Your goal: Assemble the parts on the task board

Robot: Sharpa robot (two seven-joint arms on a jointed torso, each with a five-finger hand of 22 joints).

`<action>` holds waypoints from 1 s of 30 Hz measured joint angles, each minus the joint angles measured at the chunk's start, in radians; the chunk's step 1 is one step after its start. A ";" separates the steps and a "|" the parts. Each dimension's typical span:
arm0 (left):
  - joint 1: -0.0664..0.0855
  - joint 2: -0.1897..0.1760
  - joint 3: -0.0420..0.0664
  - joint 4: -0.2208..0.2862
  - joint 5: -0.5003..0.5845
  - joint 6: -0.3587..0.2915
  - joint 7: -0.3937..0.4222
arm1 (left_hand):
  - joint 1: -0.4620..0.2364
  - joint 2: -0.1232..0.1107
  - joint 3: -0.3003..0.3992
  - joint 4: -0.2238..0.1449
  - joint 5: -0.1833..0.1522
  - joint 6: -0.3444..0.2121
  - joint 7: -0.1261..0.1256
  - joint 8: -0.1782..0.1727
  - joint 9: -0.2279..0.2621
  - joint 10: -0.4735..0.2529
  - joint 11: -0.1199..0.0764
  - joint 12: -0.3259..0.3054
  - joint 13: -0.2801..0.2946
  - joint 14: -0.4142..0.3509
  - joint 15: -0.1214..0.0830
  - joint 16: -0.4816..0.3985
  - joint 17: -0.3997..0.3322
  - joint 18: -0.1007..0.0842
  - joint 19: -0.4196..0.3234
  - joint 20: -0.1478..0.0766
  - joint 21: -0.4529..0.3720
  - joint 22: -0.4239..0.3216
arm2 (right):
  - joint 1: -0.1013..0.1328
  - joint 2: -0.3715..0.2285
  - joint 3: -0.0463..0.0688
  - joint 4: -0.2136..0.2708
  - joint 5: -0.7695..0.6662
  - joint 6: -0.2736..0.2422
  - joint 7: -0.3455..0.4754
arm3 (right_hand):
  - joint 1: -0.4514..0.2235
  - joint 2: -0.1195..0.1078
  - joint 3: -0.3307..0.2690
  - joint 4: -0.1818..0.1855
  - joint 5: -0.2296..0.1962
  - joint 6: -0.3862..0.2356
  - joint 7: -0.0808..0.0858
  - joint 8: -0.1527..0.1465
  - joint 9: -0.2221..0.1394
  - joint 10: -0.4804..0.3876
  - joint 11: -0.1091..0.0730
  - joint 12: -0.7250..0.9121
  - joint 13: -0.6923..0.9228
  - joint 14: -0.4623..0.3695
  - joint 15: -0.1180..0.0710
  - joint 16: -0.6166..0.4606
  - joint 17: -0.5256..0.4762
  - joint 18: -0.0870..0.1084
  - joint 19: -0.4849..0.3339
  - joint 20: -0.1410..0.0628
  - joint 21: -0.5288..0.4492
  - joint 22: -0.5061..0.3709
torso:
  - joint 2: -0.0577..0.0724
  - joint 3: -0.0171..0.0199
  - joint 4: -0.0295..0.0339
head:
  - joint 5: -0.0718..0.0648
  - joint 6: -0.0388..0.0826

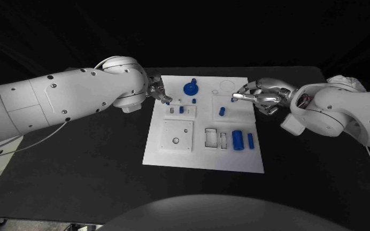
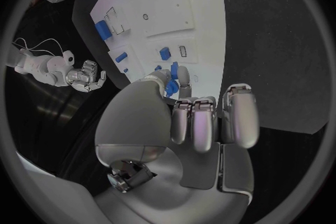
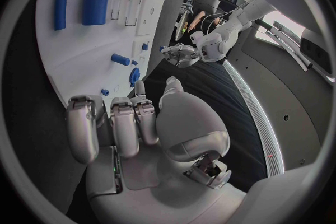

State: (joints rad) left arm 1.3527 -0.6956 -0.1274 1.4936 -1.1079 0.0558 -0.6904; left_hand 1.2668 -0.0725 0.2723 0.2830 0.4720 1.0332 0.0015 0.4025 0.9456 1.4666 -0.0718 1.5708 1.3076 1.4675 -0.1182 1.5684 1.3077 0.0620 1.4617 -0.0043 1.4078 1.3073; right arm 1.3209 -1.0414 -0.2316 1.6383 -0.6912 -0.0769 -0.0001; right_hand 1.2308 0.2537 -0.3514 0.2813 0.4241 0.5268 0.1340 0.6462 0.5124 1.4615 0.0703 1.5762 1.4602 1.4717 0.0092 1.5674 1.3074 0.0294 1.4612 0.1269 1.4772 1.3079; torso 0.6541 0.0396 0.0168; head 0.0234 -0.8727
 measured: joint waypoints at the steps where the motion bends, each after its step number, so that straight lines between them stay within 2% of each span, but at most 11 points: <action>1: 0.000 0.003 -0.001 0.000 0.000 0.000 -0.001 | 0.000 0.000 0.004 0.001 0.004 0.000 0.000 0.000 0.001 0.000 0.000 0.000 0.000 0.000 0.000 0.000 0.000 0.000 0.002 -0.002 0.000 0.000 | 0.000 0.000 0.000 0.000 0.000 0.000 0.000 | 0.000 0.000 0.000 0.000 0.000 0.000 0.000 0.000 0.000 0.000 0.000 0.000 0.000 0.000 0.000 0.000 0.000 0.000 0.000 0.000 0.000 0.000 | 0.000 -0.0002 0.0001 | 0.000 0.000; 6: 0.001 0.017 -0.019 0.002 -0.031 -0.003 -0.002 | -0.004 -0.004 0.009 0.005 0.005 0.000 0.000 0.000 0.003 0.000 0.000 0.000 0.000 0.000 0.000 0.000 0.000 0.000 0.002 -0.001 0.000 0.000 | 0.000 0.002 0.000 0.000 0.000 0.000 -0.002 | 0.000 0.000 0.000 0.000 0.000 0.000 0.000 0.000 0.000 0.000 0.000 0.002 0.000 0.000 0.000 0.000 0.000 0.000 0.000 0.000 0.000 0.000 | 0.000 -0.0002 0.0008 | 0.004 0.000; 9: 0.001 0.020 -0.040 0.002 -0.060 -0.007 -0.003 | -0.006 -0.006 0.010 0.006 0.005 0.002 0.002 0.000 0.003 0.000 0.000 0.000 0.000 0.000 0.000 0.000 0.000 0.000 0.002 -0.002 0.000 0.000 | 0.000 0.005 0.000 -0.001 0.000 0.000 -0.002 | 0.000 0.000 0.000 0.000 0.000 0.000 0.000 0.000 0.000 0.000 0.000 -0.002 0.000 0.000 0.000 0.000 0.000 0.000 0.000 0.000 0.000 0.000 | 0.000 -0.0004 0.0001 | 0.005 0.000; 11: -0.001 0.021 -0.051 0.002 -0.080 -0.010 -0.003 | -0.006 -0.006 0.010 0.006 0.001 0.002 0.002 0.000 0.003 0.000 0.000 0.000 0.000 0.000 0.000 0.000 0.000 0.000 0.002 -0.001 0.000 0.000 | 0.000 0.005 0.000 -0.001 0.000 0.001 -0.002 | 0.003 -0.003 0.000 0.000 0.000 0.000 0.000 0.000 0.000 0.000 0.000 -0.002 0.001 0.000 0.000 0.000 0.000 0.000 0.000 0.000 0.000 0.000 | 0.000 -0.0009 -0.0005 | 0.005 0.000; 15: -0.002 0.021 -0.062 0.000 -0.118 -0.020 -0.004 | -0.006 -0.006 0.010 0.006 0.001 0.002 0.002 0.000 0.003 0.000 0.000 0.000 0.000 0.000 0.000 0.000 0.000 0.000 0.002 -0.001 0.000 0.000 | 0.000 0.004 0.000 -0.001 0.001 0.001 -0.003 | 0.004 -0.004 0.000 0.000 0.000 0.000 0.000 0.000 0.000 0.000 0.000 -0.002 0.001 0.000 0.000 0.000 0.000 0.000 0.000 0.000 0.000 0.000 | 0.002 -0.0015 -0.0006 | 0.004 0.000; 21: -0.007 0.022 -0.070 -0.005 -0.176 -0.033 -0.005 | -0.007 -0.007 0.010 0.006 0.001 0.002 0.002 0.000 0.003 0.000 0.000 0.000 0.000 0.000 0.000 0.000 0.000 0.000 0.001 -0.001 0.000 0.000 | 0.000 0.003 0.000 -0.002 0.001 0.001 -0.003 | 0.004 -0.004 0.000 0.000 0.000 0.000 0.000 0.000 0.000 0.000 0.000 -0.002 0.001 0.000 0.000 0.000 0.000 0.000 0.000 0.000 0.000 0.000 | 0.002 -0.0016 -0.0012 | 0.005 0.000; 30: -0.015 0.030 -0.072 -0.014 -0.215 -0.057 -0.005 | -0.010 -0.010 0.013 0.004 0.001 0.002 0.002 -0.001 0.002 0.000 0.000 0.000 0.000 0.000 0.000 0.000 0.000 0.000 0.001 -0.001 0.000 0.000 | 0.000 0.005 0.000 -0.002 0.001 0.001 -0.003 | 0.004 -0.004 0.000 0.000 0.000 0.000 0.000 0.000 0.000 0.000 0.000 -0.002 0.001 0.000 0.000 0.000 0.000 0.000 0.000 0.000 0.000 0.000 | 0.002 -0.0016 -0.0016 | 0.006 0.000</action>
State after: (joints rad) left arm 1.3379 -0.6655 -0.1995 1.4801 -1.3231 -0.0010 -0.6956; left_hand 1.2571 -0.0821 0.2850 0.2866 0.4730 1.0349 0.0034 0.4018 0.9478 1.4668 -0.0717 1.5707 1.3076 1.4675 -0.1181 1.5684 1.3075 0.0621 1.4632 -0.0058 1.4080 1.3073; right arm 1.3209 -1.0363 -0.2319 1.6358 -0.6904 -0.0759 -0.0031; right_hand 1.2347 0.2493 -0.3514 0.2814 0.4241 0.5268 0.1340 0.6462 0.5125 1.4615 0.0703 1.5745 1.4608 1.4718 0.0092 1.5673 1.3079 0.0295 1.4612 0.1269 1.4772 1.3076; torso 0.6563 0.0380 0.0151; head 0.0297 -0.8727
